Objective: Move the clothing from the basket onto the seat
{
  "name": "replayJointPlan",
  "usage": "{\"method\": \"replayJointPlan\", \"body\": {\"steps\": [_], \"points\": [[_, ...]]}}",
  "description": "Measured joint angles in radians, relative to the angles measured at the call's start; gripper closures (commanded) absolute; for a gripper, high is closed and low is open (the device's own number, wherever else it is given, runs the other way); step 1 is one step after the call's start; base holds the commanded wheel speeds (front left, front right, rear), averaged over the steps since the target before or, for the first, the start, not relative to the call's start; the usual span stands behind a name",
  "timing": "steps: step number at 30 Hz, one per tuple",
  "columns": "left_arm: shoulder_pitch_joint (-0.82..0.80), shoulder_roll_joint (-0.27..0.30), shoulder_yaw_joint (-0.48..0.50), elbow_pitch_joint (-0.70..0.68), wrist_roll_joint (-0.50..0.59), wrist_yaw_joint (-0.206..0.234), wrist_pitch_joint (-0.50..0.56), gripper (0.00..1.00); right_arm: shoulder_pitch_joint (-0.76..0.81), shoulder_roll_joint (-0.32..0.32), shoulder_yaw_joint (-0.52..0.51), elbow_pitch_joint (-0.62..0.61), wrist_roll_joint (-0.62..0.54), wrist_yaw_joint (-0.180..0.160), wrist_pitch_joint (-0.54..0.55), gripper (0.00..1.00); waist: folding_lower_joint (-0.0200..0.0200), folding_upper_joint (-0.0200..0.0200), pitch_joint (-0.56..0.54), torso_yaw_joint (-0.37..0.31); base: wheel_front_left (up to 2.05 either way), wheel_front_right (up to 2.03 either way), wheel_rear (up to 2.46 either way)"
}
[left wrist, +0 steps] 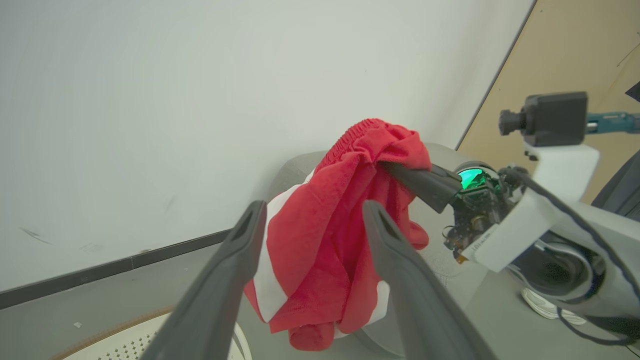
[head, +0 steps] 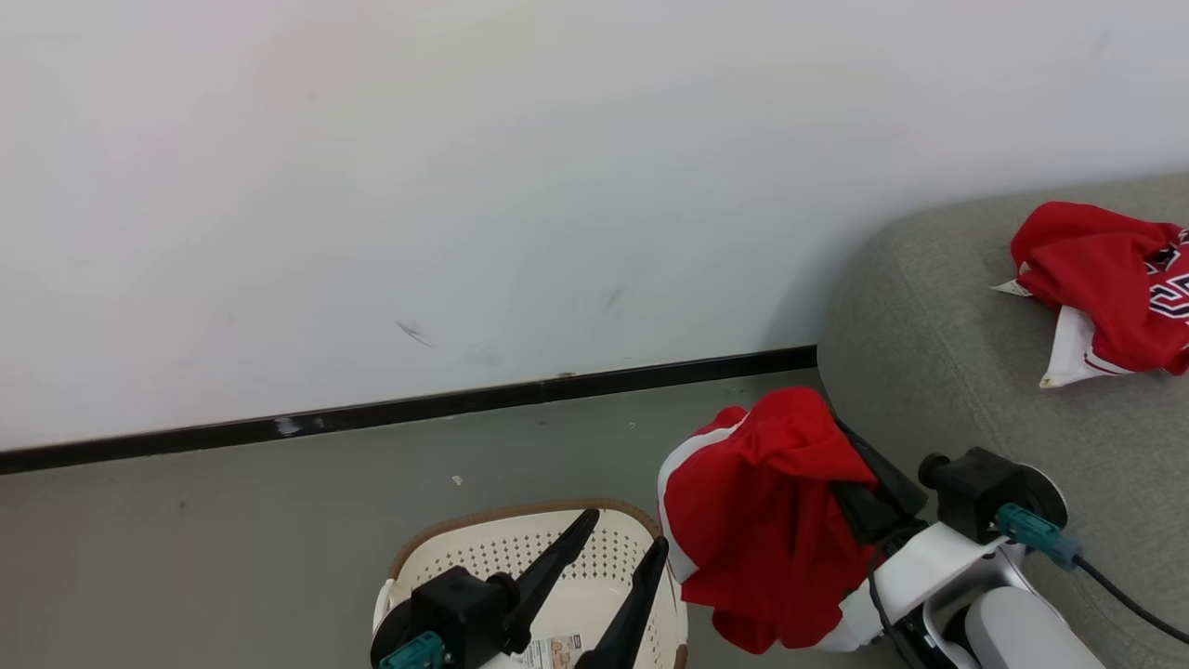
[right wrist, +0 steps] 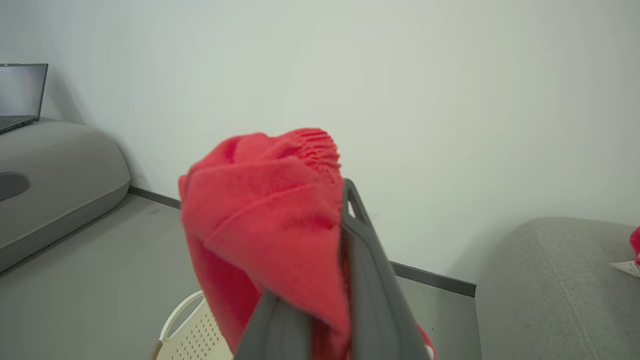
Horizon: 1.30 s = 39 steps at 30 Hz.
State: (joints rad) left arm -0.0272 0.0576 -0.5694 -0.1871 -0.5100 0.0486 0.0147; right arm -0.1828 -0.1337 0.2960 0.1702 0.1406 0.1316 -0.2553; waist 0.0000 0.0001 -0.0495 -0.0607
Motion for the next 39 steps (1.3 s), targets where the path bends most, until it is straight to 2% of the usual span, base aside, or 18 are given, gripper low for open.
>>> {"method": "replayJointPlan", "body": {"steps": [11,22,28,39], "points": [[0.0,0.0,-0.016,0.019,0.0,-0.017,-0.026,0.0,0.029,-0.034,-0.105,-0.035,-0.005,0.0,0.0,1.0,0.0,0.0,0.004,-0.092,0.0,0.0,0.0],[0.001,0.0,-0.007,0.028,0.001,-0.01,-0.048,0.0,0.065,-0.037,-0.174,0.003,0.131,0.0,0.0,1.0,0.0,0.0,0.018,-0.17,0.0,0.0,0.0],[0.017,0.0,-0.006,0.028,0.011,0.003,-0.052,0.0,-0.031,-0.072,-0.217,0.026,0.198,0.0,0.027,1.0,0.0,0.0,0.042,-0.189,0.0,0.0,0.0],[0.032,0.0,-0.004,0.027,0.028,0.034,-0.06,0.0,-0.24,-0.063,-0.386,0.153,0.407,-0.001,0.16,1.0,0.0,0.0,0.095,-0.164,0.0,0.0,0.0]]}}
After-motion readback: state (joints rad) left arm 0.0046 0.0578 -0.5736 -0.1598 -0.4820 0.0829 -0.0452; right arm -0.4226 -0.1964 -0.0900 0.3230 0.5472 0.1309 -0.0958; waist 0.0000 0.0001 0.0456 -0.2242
